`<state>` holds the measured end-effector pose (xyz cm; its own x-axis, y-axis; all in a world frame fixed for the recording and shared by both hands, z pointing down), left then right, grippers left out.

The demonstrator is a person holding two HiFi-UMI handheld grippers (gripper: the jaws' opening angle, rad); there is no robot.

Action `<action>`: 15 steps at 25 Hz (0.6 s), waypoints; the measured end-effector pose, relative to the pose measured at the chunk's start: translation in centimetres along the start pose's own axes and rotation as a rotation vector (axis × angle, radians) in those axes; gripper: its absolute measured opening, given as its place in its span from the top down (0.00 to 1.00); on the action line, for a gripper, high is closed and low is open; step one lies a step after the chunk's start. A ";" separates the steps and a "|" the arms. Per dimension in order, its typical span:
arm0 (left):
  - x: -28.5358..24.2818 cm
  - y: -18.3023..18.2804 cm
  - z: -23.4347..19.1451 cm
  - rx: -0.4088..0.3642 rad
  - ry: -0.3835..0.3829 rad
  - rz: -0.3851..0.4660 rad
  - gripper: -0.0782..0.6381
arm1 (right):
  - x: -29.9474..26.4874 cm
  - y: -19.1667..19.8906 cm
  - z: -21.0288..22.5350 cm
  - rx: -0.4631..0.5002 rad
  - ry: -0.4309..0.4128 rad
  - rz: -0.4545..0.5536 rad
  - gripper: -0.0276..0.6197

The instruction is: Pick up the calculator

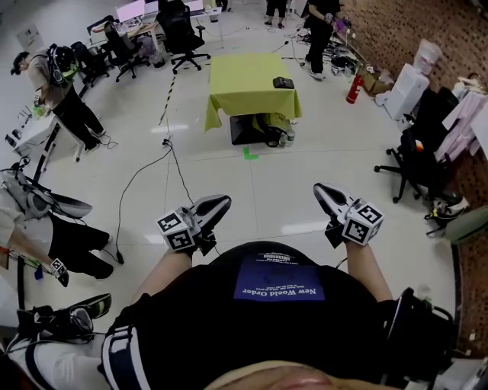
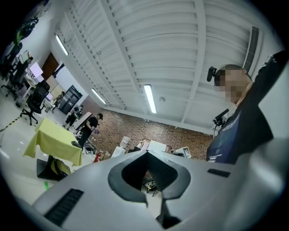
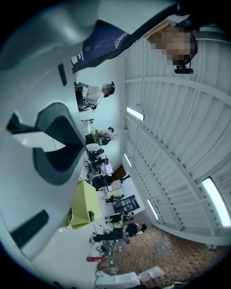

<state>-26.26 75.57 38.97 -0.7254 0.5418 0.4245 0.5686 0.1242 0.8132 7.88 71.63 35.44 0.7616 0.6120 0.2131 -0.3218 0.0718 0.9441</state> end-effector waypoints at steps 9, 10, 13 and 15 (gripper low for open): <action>2.1 -4.0 -10.2 0.029 -0.063 0.000 0.88 | -11.1 2.1 2.4 -0.011 -0.007 -0.069 0.98; 1.9 -4.1 -11.2 0.032 -0.072 -0.001 0.88 | -12.0 2.1 3.2 -0.013 -0.008 -0.074 0.98; 0.5 -3.7 -14.3 0.036 -0.107 -0.006 0.88 | -14.3 2.6 6.9 -0.025 -0.018 -0.078 0.98; -1.2 -3.4 -16.0 0.030 -0.132 -0.004 0.88 | -15.5 2.8 9.8 -0.032 -0.039 -0.082 0.98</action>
<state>-33.53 61.18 42.13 -0.6717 0.6456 0.3633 0.5781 0.1502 0.8020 0.68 54.60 37.28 0.8073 0.5720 0.1452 -0.2747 0.1464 0.9503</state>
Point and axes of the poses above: the fingertips, and each gripper's own axes: x backward along the fingers, z to its right, y out of its underside, the point moved 7 cm from there along x, backward along the fingers, and after that the axes turned 15 degrees about z, right-handed, at the moved point
